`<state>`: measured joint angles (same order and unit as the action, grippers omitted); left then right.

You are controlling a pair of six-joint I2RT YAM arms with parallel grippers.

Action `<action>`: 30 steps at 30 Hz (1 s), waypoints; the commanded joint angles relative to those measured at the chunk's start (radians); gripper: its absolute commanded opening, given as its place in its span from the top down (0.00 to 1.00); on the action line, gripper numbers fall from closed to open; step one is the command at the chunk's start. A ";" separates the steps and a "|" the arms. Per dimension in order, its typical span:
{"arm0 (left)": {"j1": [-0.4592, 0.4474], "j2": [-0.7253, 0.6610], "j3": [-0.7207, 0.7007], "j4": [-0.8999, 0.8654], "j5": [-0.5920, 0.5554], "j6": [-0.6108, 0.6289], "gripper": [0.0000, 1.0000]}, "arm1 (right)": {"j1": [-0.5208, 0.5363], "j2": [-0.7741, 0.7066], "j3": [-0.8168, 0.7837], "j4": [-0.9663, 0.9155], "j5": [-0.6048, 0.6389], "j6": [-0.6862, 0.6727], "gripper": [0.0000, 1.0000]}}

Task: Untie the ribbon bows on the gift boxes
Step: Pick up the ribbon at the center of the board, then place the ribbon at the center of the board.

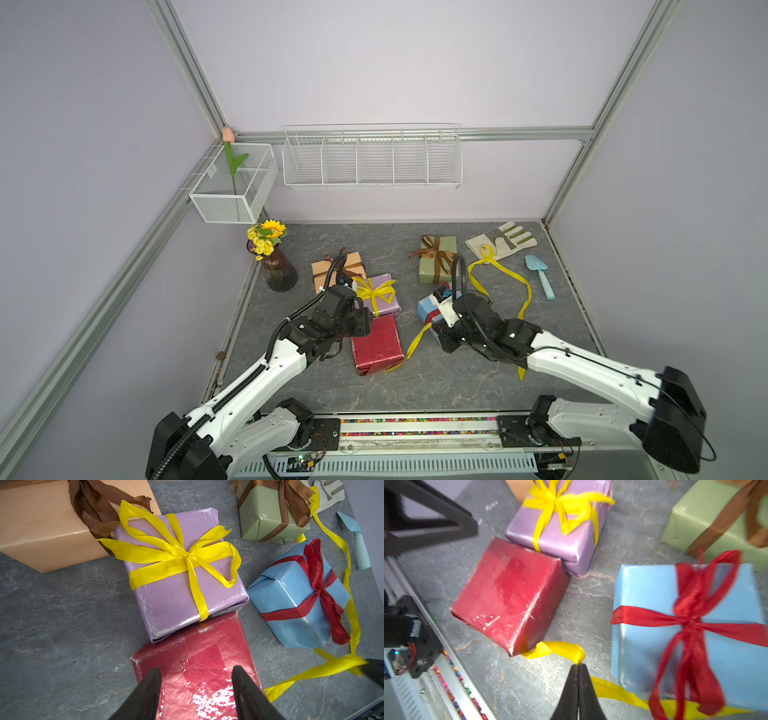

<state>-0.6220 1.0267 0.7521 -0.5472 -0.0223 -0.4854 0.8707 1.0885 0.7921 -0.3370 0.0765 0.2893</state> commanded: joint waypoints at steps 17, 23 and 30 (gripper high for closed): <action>0.004 0.087 0.087 0.015 -0.027 0.039 0.43 | -0.402 -0.338 0.081 -0.428 0.202 0.069 0.93; 0.002 0.150 0.161 0.015 -0.009 0.072 0.44 | -0.489 -0.379 0.081 -0.492 0.339 0.137 0.93; -0.016 0.209 0.222 0.041 0.017 0.094 0.44 | -0.558 -0.292 0.052 -0.400 0.269 0.173 0.93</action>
<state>-0.6262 1.2121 0.9321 -0.5205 -0.0208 -0.4191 0.3256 0.7479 0.8619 -0.7765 0.3656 0.4168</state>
